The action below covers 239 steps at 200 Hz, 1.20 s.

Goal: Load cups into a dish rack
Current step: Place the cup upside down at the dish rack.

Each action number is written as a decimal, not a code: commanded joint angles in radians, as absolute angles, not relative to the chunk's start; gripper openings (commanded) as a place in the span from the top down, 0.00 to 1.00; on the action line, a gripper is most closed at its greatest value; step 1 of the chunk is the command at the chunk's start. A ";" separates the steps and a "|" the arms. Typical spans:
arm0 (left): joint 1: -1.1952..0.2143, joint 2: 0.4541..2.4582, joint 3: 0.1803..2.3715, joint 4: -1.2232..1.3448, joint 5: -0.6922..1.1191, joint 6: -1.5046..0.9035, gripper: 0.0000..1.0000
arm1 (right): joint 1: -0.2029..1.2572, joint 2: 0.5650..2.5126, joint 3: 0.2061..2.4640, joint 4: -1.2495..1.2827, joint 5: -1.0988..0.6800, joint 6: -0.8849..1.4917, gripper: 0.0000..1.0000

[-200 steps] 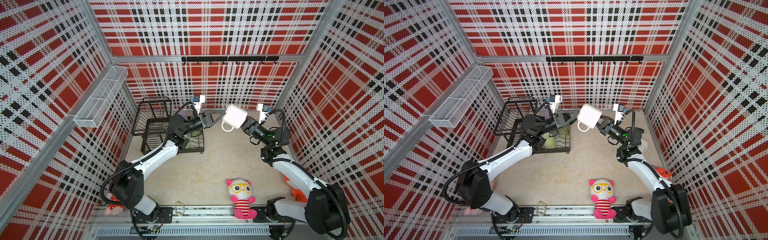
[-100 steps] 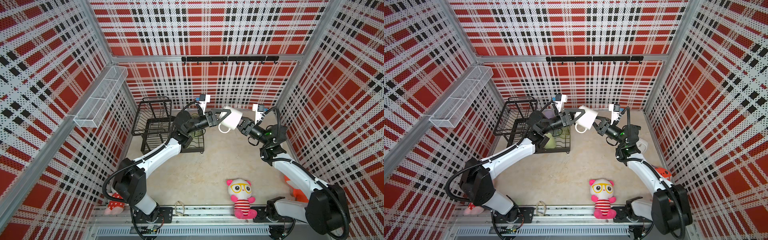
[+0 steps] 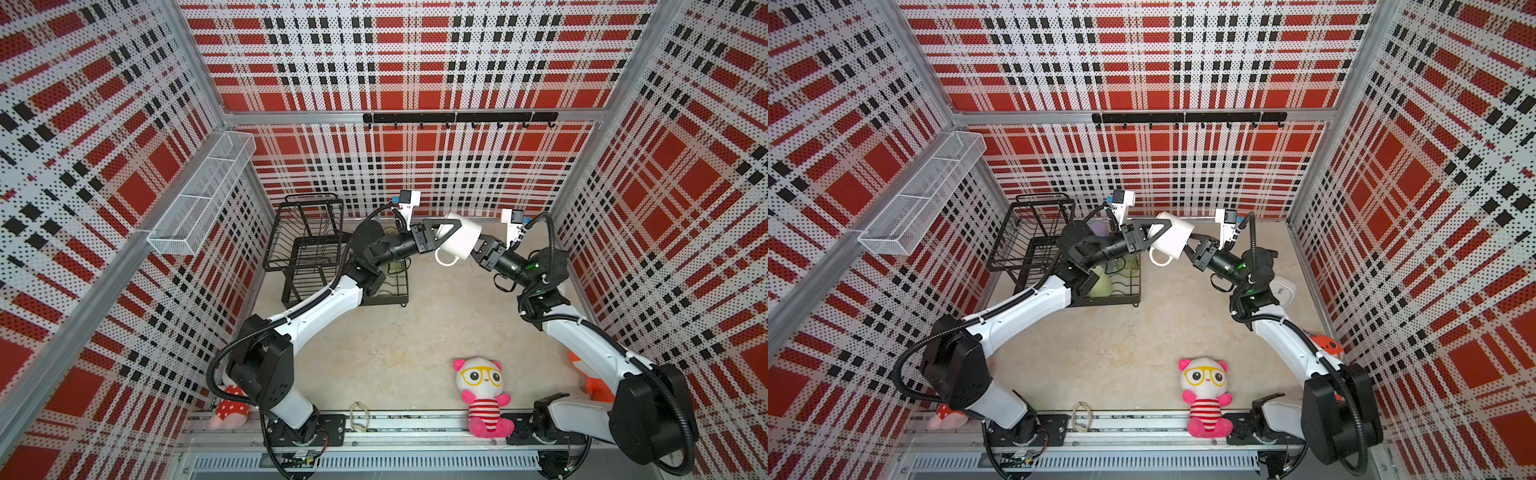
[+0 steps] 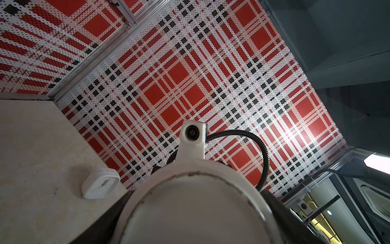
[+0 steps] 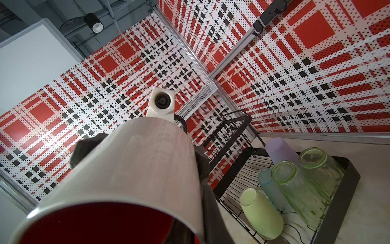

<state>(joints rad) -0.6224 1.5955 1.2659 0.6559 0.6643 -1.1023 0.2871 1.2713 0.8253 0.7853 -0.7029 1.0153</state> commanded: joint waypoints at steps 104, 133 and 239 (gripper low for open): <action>-0.569 1.521 1.157 0.752 0.585 -1.109 0.33 | 0.293 1.308 0.807 0.809 -0.582 1.043 0.59; -0.559 1.520 1.135 0.770 0.575 -1.121 0.34 | 0.293 1.314 0.805 0.805 -0.587 1.042 0.52; -0.518 1.444 1.071 0.551 0.374 -0.877 0.34 | 0.293 1.216 0.762 0.546 -0.417 0.827 0.00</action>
<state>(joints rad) -0.5228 1.5036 1.0508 0.6071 0.4641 -1.0142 0.2924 1.2705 0.7715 0.6380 -0.5068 0.9150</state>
